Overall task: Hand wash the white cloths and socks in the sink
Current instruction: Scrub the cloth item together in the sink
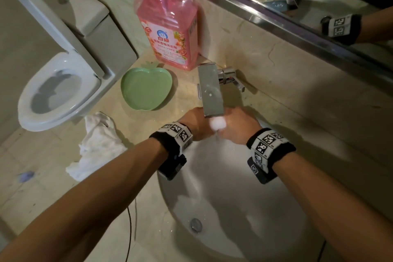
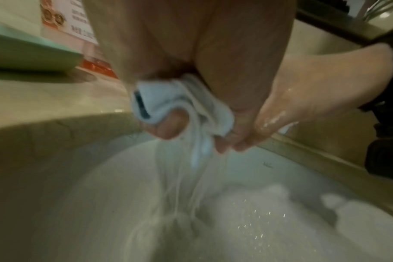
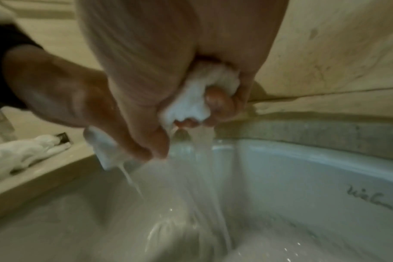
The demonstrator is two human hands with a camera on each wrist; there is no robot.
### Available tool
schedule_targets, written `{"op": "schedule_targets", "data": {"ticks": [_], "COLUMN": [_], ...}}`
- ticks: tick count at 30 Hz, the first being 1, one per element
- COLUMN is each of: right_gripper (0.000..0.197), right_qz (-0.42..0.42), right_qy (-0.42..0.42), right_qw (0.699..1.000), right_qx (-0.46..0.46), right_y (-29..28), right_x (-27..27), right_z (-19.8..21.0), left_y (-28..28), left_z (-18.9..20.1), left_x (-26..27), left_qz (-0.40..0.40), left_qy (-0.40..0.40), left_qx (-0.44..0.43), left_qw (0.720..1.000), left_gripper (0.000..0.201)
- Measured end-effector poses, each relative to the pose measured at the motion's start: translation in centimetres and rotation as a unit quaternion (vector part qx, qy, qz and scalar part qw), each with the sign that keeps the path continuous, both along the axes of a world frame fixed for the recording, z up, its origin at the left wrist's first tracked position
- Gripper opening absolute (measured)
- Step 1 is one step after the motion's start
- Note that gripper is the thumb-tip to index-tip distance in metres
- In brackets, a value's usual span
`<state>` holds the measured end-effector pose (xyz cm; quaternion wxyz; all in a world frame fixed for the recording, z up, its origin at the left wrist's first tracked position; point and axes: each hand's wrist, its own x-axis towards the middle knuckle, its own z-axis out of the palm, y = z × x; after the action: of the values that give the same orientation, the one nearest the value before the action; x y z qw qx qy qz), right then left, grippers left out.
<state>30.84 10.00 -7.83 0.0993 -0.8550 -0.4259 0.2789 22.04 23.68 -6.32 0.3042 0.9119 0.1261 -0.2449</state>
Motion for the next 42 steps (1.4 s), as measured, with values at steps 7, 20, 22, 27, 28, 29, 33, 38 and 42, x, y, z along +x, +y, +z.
{"op": "schedule_targets", "data": {"ticks": [7,20,22,27,28,29,33,38,42], "right_gripper": [0.060,0.032,0.034,0.046,0.052,0.053,0.036,0.044,0.021], "right_qz": [-0.024,-0.142,-0.157,-0.191,-0.211,-0.231,-0.259,-0.181,-0.161], "right_qy": [0.145,0.069,0.072,0.052,0.039,0.028,0.197,0.238,0.255], "right_qw": [0.979,0.978,0.979,0.978,0.973,0.966,0.928,0.937,0.934], "right_qx": [0.142,0.133,0.106,0.060,0.081,0.109,0.184,0.181,0.190], "right_y": [-0.1,-0.2,-0.9,-2.9,-3.2,-3.4,-2.6,-0.7,-0.1], "right_x": [-0.6,-2.9,-2.6,-1.6,-1.5,-1.5,-2.3,-3.5,-3.9], "right_z": [1.5,0.9,1.0,0.8,0.8,1.0,1.5,1.0,0.3], "left_y": [1.8,1.8,1.4,0.7,0.5,0.4,-0.1,0.0,1.2], "left_z": [0.9,-0.2,0.0,-0.3,-0.2,-0.2,0.0,0.5,0.1], "left_x": [-2.9,-6.0,-5.5,-3.3,-3.1,-2.9,-2.8,-2.9,-4.3], "left_qz": [0.043,0.172,0.133,0.170,0.177,0.189,0.237,0.316,0.359], "left_qy": [-0.003,-0.094,-0.090,-0.067,-0.060,-0.054,-0.035,-0.019,-0.047], "left_qx": [-0.189,-0.049,-0.087,-0.156,-0.177,-0.203,-0.292,-0.371,-0.348], "left_qw": [0.981,0.979,0.983,0.971,0.966,0.959,0.926,0.873,0.865], "left_gripper": [0.062,0.049,0.054,0.046,0.051,0.056,0.032,0.029,0.025]}}
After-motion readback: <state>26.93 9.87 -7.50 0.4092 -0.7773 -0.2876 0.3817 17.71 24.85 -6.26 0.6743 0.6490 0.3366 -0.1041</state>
